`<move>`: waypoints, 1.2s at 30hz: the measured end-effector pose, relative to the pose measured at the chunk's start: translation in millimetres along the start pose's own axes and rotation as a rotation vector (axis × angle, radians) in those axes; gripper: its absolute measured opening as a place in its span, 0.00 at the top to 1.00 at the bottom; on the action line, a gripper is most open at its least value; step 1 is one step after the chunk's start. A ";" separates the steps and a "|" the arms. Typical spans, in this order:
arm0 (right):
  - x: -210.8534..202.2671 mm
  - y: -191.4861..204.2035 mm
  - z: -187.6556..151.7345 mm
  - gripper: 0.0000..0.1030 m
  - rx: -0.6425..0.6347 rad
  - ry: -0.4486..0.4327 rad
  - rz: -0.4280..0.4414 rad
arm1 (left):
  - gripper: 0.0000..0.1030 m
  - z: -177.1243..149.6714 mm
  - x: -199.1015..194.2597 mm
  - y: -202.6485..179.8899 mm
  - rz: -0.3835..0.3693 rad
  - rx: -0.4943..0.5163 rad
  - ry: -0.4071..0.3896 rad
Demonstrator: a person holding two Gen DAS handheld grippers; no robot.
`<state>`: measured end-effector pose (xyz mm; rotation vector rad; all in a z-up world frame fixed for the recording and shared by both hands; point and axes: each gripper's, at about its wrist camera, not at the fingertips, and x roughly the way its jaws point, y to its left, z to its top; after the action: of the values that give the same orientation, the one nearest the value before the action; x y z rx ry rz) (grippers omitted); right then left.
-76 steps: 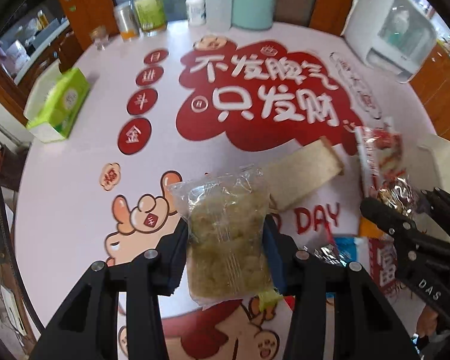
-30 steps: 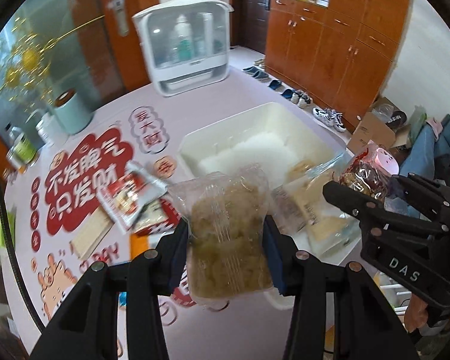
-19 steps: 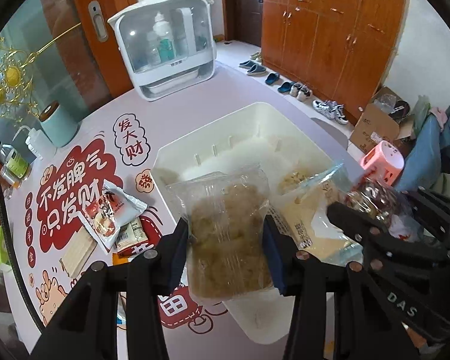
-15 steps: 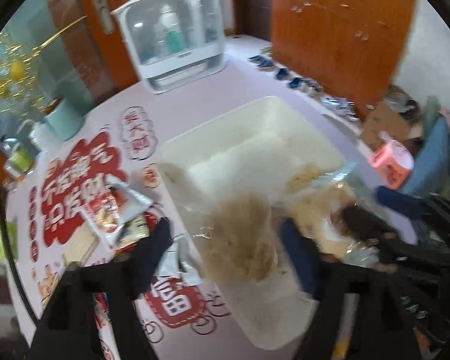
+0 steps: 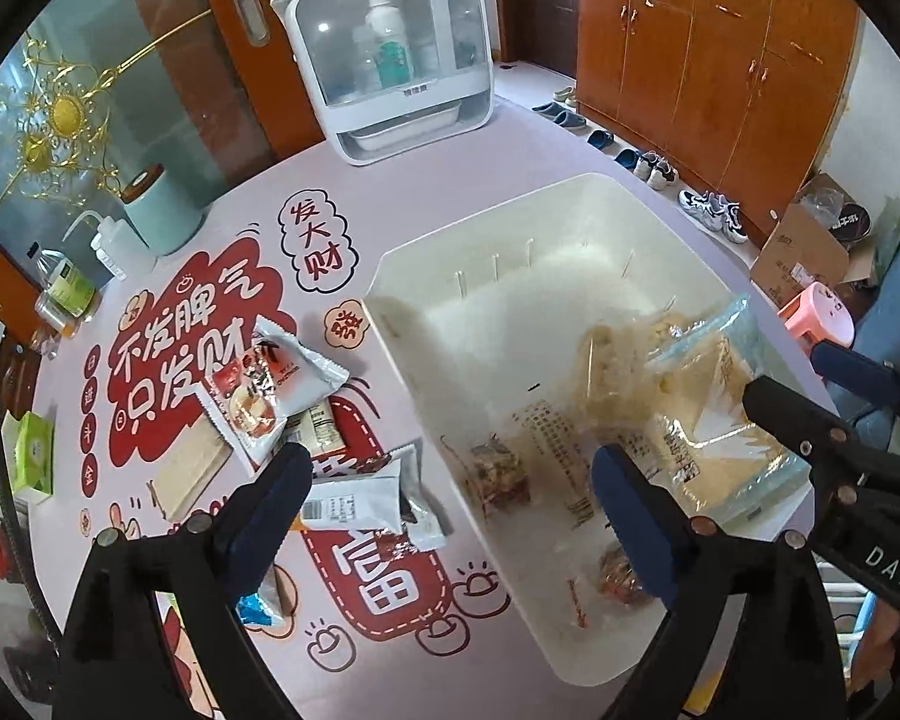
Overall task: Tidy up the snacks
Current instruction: 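Carry both bags over the white bin and open both tools to release, then move both open tools back over the remaining snacks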
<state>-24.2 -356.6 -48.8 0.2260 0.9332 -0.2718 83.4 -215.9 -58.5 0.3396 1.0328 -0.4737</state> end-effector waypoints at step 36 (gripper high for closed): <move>-24.3 196.7 2.4 0.35 -0.244 -0.060 0.191 | 0.09 -97.5 -106.0 253.1 0.286 -0.351 -0.125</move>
<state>27.9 -168.7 -13.1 0.0807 0.8694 0.0122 99.6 68.8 0.5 0.1373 0.9079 -0.0515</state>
